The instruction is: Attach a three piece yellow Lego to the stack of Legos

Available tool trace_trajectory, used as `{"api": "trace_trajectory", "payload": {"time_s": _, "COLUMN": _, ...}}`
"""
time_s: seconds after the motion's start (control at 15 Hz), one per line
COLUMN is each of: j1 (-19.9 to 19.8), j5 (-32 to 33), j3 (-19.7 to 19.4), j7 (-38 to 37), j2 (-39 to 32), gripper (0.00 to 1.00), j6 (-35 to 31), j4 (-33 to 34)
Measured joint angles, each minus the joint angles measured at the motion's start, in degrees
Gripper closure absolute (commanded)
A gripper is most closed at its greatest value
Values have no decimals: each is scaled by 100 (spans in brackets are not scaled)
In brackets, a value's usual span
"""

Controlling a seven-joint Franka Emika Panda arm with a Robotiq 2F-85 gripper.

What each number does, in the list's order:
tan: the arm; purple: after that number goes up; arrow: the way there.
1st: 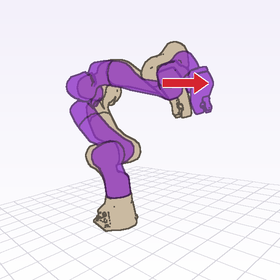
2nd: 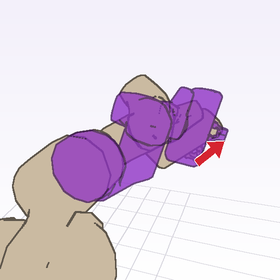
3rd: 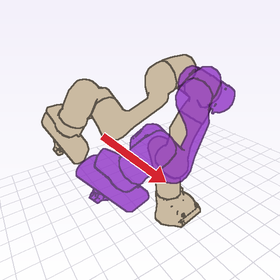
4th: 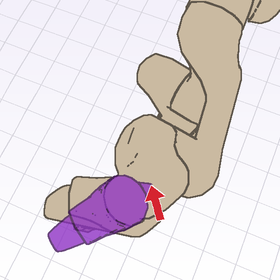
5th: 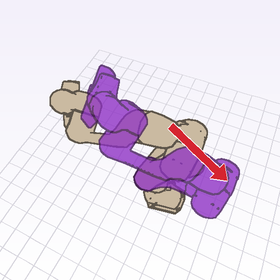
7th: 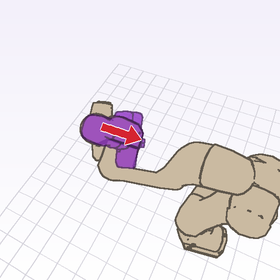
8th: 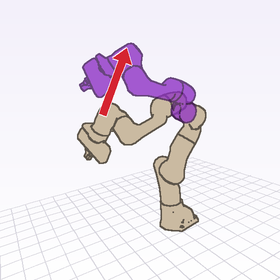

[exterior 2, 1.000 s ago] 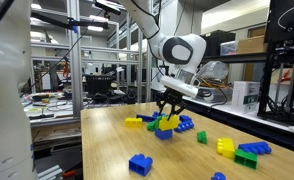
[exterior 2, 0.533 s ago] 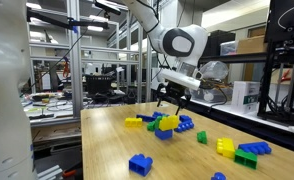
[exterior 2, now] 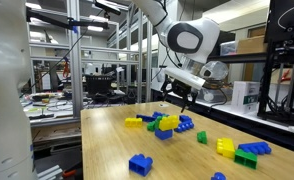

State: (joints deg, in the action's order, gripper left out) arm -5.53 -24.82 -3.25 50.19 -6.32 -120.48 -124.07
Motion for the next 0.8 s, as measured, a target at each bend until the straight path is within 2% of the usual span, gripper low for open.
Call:
{"api": "trace_trajectory", "payload": {"time_s": 0.33, "j1": -49, "j5": 367, "j3": -78, "j7": -515, "j2": -410, "gripper": 0, "j6": 4, "j4": 714}}
{"api": "trace_trajectory", "payload": {"time_s": 0.8, "j1": 0, "j5": 775, "j3": 146, "j7": -1684, "j2": -1231, "gripper": 0, "j6": 25, "j4": 1746}}
